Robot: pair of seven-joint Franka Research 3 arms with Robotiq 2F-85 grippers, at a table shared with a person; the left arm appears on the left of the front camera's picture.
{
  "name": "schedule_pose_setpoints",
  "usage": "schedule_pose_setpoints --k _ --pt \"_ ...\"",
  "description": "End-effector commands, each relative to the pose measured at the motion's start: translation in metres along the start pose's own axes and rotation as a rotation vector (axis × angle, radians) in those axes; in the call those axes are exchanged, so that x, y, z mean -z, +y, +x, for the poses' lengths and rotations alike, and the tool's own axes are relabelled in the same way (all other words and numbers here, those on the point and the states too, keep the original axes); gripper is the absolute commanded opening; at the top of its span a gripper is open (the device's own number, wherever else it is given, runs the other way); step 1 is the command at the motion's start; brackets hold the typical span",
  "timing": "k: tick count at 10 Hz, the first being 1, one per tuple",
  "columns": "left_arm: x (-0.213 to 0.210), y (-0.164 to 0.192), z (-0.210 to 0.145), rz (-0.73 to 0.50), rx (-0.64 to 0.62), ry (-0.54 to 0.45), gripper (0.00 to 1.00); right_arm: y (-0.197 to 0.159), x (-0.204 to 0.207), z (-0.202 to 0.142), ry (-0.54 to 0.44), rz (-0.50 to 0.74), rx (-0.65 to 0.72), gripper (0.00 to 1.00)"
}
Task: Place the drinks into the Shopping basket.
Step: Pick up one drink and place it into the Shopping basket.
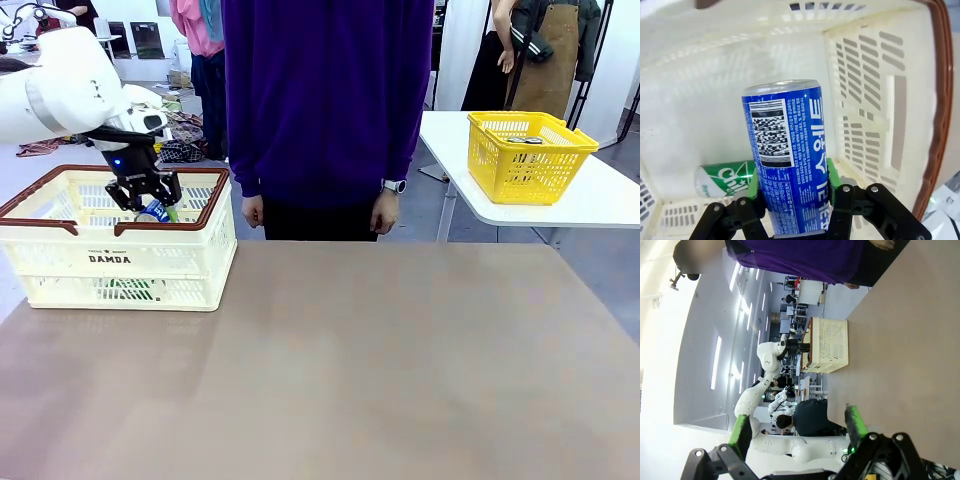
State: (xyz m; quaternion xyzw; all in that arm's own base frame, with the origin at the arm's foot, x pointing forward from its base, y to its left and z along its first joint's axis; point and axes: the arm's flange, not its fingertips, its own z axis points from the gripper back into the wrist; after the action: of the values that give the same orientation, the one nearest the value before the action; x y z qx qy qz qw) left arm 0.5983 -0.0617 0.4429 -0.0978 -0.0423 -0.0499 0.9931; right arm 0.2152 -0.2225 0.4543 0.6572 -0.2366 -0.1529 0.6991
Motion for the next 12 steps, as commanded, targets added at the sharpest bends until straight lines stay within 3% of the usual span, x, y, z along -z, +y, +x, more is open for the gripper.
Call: schedule_pose_setpoints --k 1,8,10,12 --pt "0.006 -0.005 0.008 0.017 -0.005 0.028 0.0 0.005 0.0 0.002 -0.009 0.021 0.002 1.0" --pt "0.024 -0.01 0.012 0.035 -0.005 0.08 0.0 0.005 0.0 0.002 -0.009 0.021 0.002 1.0" --pt "0.025 -0.01 0.013 0.036 -0.008 0.088 1.0 0.005 0.0 0.002 -0.009 0.021 0.002 1.0" --pt "0.025 -0.007 0.012 0.033 -0.018 0.094 1.0 0.005 0.0 0.002 -0.009 0.021 0.002 1.0"
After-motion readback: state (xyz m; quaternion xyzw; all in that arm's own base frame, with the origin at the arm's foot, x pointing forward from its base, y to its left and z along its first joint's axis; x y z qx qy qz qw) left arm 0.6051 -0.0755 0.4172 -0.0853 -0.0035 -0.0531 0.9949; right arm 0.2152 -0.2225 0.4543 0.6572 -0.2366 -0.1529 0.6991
